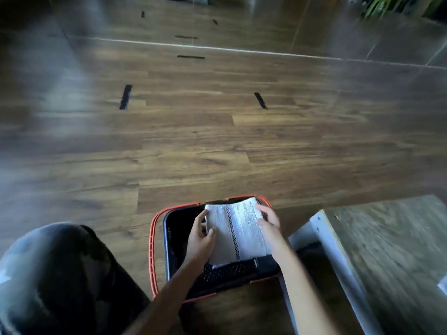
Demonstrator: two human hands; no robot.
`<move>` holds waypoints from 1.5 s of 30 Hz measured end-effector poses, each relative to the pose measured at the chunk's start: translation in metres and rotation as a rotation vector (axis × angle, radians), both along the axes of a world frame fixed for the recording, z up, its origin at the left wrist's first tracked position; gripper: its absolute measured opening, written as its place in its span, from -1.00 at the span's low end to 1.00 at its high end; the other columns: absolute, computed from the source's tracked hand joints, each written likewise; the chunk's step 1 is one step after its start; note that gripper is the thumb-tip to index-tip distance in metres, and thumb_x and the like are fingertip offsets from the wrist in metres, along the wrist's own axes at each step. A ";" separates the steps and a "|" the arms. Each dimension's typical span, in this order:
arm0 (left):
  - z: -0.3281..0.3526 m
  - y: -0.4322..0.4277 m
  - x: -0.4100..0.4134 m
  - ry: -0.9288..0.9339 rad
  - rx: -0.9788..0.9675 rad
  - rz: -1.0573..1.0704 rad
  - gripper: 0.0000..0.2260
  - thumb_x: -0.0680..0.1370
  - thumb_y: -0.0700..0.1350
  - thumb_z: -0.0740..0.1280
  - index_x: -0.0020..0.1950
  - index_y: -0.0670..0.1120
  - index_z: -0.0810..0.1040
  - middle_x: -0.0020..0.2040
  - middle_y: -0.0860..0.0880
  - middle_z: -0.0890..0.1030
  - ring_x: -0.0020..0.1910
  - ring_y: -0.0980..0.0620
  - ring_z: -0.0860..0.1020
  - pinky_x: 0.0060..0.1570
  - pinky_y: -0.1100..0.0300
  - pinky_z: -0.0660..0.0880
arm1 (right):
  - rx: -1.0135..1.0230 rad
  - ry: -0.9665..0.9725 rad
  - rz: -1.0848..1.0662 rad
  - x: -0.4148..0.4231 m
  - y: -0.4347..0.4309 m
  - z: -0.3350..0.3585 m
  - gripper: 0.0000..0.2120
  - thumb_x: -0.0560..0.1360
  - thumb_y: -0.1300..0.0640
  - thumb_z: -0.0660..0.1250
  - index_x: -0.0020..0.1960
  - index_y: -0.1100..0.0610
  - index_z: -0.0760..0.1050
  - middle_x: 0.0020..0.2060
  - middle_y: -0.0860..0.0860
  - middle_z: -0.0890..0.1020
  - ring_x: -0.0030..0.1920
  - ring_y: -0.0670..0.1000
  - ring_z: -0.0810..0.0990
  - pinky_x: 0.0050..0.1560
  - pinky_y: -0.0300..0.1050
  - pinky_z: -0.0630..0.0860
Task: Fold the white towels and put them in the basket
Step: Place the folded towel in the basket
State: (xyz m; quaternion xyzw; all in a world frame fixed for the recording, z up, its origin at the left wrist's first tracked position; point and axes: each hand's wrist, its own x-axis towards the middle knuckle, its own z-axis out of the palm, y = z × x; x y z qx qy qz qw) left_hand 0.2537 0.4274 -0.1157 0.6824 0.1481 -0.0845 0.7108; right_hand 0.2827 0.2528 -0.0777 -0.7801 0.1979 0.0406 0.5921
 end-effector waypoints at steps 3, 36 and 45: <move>-0.050 -0.009 0.013 0.110 0.020 0.062 -0.56 0.58 -0.25 0.26 0.43 0.02 0.32 0.01 -0.08 0.55 -0.01 -0.05 0.57 0.08 -0.15 0.54 | -0.070 0.113 0.078 0.023 -0.004 -0.050 -0.58 0.52 0.41 0.10 0.22 0.03 0.48 0.20 -0.10 0.46 0.12 -0.03 0.50 -0.06 -0.29 0.46; -0.247 -0.031 0.056 0.054 0.734 -0.193 -0.44 0.56 -0.11 0.29 0.52 -0.05 0.16 0.42 -0.18 0.25 0.36 -0.13 0.30 0.29 0.00 0.33 | -0.919 0.263 0.479 0.070 -0.008 -0.253 -0.38 0.46 0.27 0.31 0.47 0.16 0.19 0.52 0.12 0.09 0.44 0.14 0.24 0.34 0.00 0.31; -0.266 -0.024 0.059 -0.115 1.298 -0.679 -0.35 0.61 0.24 -0.16 0.56 -0.14 -0.16 0.56 -0.11 -0.17 0.54 -0.08 -0.20 0.46 -0.23 -0.19 | -1.317 0.098 0.893 0.070 -0.029 -0.294 -0.28 0.52 -0.21 -0.46 0.51 0.24 -0.23 0.50 0.19 -0.21 0.53 0.11 -0.19 0.50 0.06 -0.22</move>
